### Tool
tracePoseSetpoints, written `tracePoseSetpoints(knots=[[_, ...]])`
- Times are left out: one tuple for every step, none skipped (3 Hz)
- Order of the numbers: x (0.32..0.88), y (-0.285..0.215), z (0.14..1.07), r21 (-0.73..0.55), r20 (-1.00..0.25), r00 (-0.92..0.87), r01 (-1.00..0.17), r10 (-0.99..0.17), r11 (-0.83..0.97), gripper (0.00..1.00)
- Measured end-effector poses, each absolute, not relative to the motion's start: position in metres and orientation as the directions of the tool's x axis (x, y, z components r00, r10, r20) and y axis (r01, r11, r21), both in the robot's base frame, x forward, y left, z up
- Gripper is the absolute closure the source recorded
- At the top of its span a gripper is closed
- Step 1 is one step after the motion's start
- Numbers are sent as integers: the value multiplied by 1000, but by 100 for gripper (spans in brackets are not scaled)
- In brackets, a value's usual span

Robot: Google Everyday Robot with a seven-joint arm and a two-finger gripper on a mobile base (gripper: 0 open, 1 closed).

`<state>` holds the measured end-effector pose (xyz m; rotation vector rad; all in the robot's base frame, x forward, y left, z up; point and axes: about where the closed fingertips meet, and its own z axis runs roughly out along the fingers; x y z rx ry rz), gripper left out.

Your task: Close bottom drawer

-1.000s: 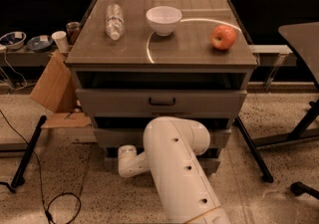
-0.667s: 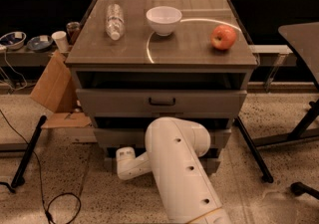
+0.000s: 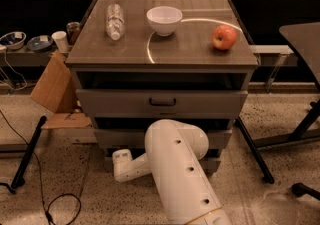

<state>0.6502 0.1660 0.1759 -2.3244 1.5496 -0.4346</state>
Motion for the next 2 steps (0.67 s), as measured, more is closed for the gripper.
tracePoseSetpoints(knots=[[655,172,179,-433,81,346,-832,-935,-345,100],[659,176,180,-443,82,330,-834,-941,-330,100]])
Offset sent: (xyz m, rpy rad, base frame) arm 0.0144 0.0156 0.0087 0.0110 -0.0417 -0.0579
